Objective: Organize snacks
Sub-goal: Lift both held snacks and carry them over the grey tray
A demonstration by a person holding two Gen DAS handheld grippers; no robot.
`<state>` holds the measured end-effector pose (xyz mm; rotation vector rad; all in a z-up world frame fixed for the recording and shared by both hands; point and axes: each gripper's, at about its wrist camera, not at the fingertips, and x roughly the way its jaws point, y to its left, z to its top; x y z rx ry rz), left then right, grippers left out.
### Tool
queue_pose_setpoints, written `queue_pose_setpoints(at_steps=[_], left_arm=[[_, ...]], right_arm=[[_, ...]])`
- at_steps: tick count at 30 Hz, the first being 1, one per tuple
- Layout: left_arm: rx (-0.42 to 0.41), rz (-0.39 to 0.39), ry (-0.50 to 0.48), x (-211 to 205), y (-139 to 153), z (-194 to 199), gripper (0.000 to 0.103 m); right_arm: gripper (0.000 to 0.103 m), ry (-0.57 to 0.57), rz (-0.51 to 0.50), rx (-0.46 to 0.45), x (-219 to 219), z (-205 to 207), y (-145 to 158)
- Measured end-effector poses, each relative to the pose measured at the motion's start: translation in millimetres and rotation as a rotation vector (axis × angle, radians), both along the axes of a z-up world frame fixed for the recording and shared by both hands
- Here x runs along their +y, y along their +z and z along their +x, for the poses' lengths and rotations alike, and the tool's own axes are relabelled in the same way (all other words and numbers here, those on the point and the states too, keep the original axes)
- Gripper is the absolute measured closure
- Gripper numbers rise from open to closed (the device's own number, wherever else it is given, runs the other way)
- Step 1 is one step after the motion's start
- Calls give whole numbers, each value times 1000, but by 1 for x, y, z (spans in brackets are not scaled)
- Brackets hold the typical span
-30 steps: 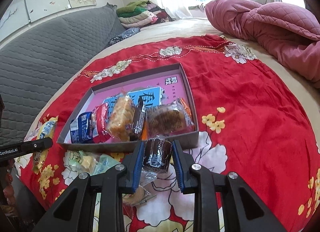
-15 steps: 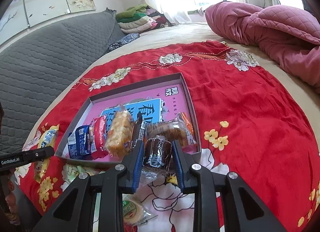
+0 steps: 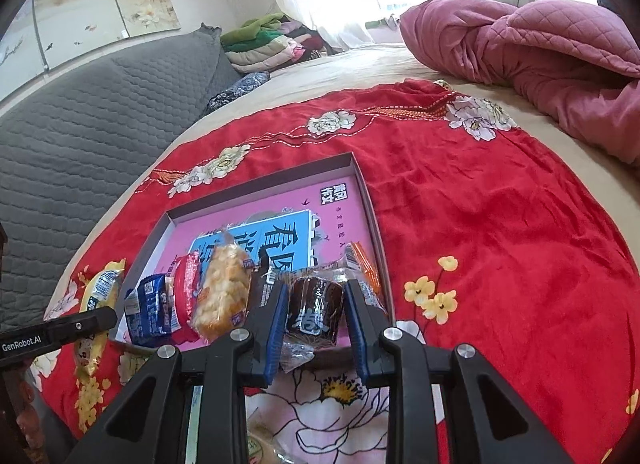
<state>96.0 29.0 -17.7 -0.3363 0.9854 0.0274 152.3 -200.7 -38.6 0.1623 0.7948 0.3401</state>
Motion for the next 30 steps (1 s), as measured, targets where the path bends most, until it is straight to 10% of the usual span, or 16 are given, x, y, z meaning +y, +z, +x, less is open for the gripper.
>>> queue_pose_setpoints(at_steps=[30], left_arm=[[3,-12,6,-3,-22,45,85]], right_arm=[[74,8,-26,20,5,14,-20]])
